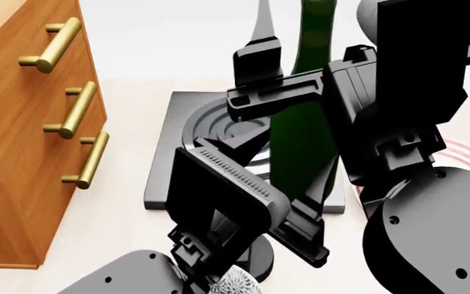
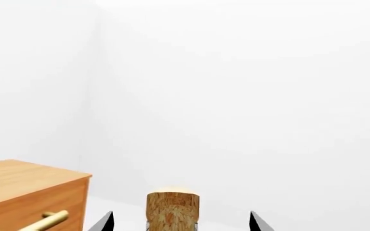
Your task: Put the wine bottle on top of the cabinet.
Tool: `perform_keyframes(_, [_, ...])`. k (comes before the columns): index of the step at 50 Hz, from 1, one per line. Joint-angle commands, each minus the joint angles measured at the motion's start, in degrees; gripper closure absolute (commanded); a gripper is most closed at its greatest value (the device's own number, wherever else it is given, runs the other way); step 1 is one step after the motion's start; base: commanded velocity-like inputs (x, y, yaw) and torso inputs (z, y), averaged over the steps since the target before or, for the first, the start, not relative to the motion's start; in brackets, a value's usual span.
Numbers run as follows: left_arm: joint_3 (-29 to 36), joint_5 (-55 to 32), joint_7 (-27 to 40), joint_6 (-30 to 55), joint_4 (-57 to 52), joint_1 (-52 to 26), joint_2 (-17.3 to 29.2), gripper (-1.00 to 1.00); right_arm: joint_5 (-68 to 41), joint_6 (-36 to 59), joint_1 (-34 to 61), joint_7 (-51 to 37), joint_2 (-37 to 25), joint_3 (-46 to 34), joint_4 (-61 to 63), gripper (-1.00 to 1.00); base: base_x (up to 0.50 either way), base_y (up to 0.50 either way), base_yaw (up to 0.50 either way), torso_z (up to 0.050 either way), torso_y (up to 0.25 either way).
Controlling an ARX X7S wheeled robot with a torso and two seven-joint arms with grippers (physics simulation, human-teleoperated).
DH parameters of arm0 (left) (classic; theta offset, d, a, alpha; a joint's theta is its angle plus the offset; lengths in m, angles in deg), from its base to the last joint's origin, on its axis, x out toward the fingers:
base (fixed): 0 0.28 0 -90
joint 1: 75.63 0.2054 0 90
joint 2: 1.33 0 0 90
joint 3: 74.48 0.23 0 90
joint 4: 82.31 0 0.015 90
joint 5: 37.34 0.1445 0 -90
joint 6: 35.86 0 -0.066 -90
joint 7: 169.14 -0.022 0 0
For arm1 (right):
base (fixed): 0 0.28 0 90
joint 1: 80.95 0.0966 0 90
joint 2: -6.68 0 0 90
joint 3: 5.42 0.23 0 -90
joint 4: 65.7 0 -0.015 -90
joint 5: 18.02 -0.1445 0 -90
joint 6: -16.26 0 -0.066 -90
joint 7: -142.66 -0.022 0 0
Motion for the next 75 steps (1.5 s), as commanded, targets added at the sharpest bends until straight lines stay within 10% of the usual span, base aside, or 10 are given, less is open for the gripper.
perform_keyframes(1, [-1.44, -3.46, -0.84, -1.85, -0.77, -0.43, -0.63, 1.00, 1.63, 0.58, -0.46, 0.45, 0.92, 0.95, 0.34, -1.00, 0.00, 0.00, 0.00, 0.000, 0.000])
perform_keyframes(11, [-1.20, -3.94, -0.35, -2.15, -0.82, -0.65, -0.17, 1.00, -2.14, 1.48, -2.18, -3.01, -1.51, 3.29, 7.18, -1.00, 0.00, 0.00, 0.00, 0.001, 0.001])
perform_keyframes(31, [-2.02, -4.64, -0.10, -3.23, 1.14, -0.74, 2.07, 1.00, -5.70, -13.65, -35.55, -16.39, -15.74, 20.22, 33.63, -1.00, 0.00, 0.00, 0.00, 0.000, 0.001])
perform_keyframes(43, [-2.29, -4.87, 1.29, -1.58, -1.54, -1.61, 4.96, 1.00, 9.85, -40.70, -44.20, -30.24, -31.76, -1.05, 33.61, -1.00, 0.00, 0.00, 0.00, 0.000, 0.001])
perform_keyframes(75, [-7.89, -8.62, 9.60, 12.59, -12.71, -16.87, 13.09, 1.00, 18.60, -35.28, -43.79, -25.16, -17.54, -13.11, 22.84, -1.00, 0.00, 0.00, 0.00, 0.000, 0.001])
